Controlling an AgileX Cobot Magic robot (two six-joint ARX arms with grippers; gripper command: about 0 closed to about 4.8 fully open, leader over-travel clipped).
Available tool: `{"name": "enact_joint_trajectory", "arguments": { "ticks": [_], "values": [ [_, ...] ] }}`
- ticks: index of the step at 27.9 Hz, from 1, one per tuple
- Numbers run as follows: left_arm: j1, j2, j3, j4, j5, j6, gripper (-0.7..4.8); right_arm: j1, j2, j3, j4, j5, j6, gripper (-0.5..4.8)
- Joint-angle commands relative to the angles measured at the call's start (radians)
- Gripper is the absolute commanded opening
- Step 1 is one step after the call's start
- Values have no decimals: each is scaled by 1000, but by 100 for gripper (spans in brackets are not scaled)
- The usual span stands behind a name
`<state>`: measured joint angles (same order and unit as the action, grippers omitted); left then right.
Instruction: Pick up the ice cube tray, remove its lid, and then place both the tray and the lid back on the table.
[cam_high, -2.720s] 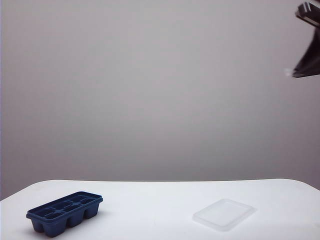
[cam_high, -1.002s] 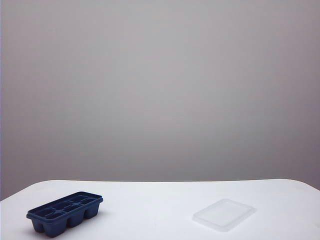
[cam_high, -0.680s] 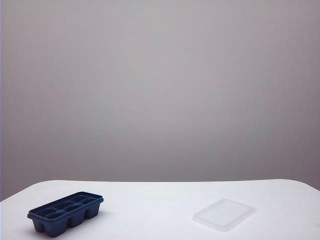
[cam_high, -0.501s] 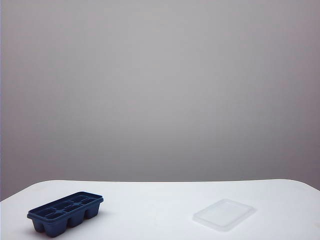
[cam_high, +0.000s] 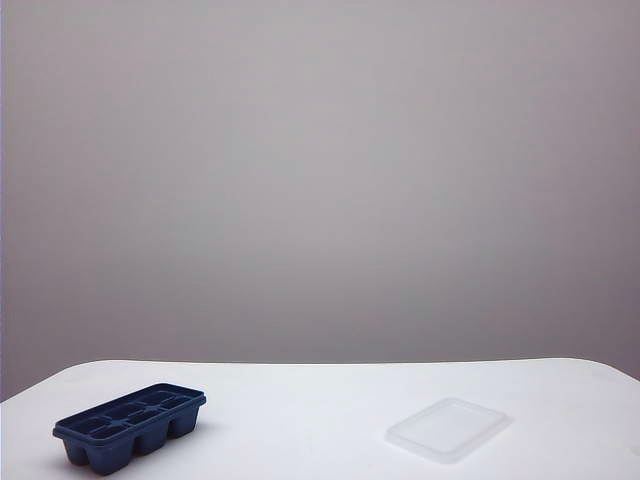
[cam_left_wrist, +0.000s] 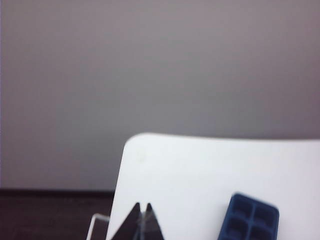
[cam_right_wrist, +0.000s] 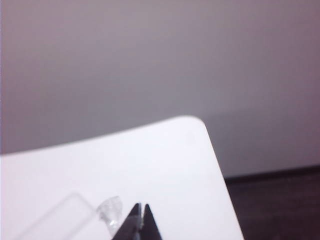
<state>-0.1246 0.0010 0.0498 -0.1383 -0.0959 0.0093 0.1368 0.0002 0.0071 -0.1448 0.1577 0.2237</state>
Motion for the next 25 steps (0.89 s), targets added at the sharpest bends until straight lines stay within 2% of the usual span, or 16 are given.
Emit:
{"name": "enact_joint_trajectory", "arguments": {
  "ticks": [1,25],
  "values": [
    [1,0,3,-47,-5,1,-5,2,2,-5,-24,-1,4,-8],
    [0,0,3,-78,-5,-6,-5,2,1,-5,-24,-2,4,-8]
  ]
}}
